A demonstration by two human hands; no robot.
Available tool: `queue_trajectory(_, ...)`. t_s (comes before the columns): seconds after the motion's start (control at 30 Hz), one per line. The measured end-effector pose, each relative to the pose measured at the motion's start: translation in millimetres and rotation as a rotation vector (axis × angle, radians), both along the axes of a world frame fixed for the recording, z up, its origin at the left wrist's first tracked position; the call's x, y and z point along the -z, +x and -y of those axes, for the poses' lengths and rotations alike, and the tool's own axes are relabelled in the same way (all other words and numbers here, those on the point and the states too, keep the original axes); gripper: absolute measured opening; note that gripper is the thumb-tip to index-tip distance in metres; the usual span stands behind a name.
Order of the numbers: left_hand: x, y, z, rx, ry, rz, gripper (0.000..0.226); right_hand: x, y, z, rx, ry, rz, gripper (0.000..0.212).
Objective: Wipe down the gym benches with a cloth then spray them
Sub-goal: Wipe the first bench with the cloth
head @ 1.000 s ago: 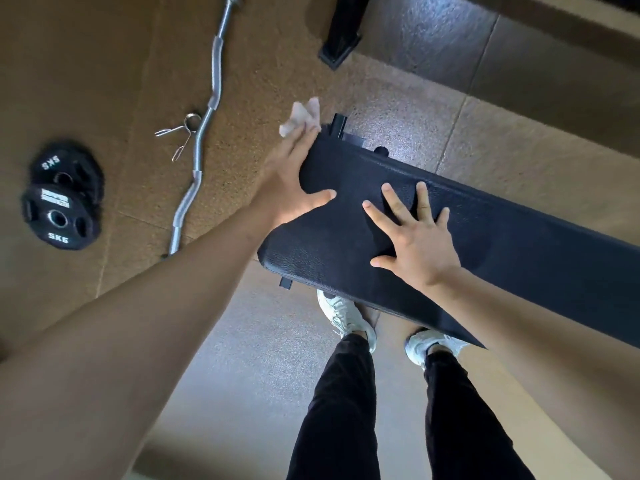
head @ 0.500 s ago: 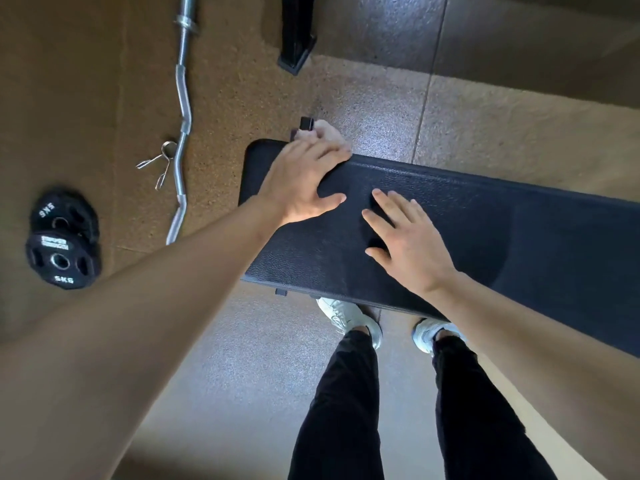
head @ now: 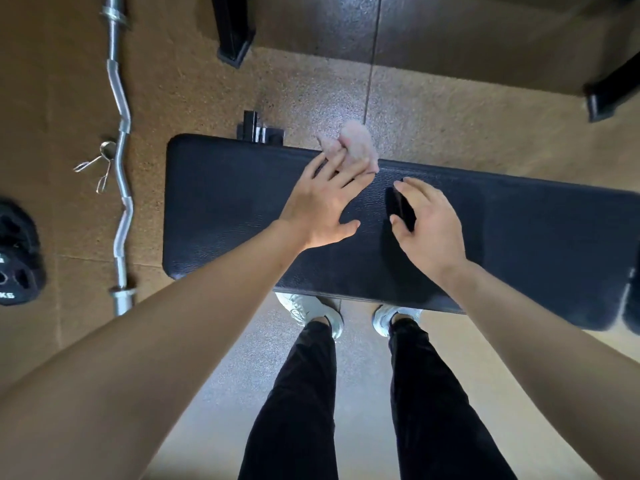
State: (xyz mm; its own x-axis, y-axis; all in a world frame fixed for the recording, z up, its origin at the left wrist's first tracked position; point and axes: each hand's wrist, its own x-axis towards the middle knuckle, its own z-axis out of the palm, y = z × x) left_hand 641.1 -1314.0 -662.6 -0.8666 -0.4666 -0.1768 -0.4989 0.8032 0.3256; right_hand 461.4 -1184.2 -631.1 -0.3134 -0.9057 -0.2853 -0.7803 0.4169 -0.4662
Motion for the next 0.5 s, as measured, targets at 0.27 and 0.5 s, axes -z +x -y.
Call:
queue_trajectory(0.27,-18.5,19.5,-60.5,-0.403,0.015,0.076,0.075,14.6,-11.0,84.8,-0.513,0.088,-0.003,0.071)
queue_trajectory(0.5,-26.7,8.0,-100.2,-0.63,0.203,0.312,0.091,29.4,-19.3,106.6,-0.575,0.214,0.074,0.075)
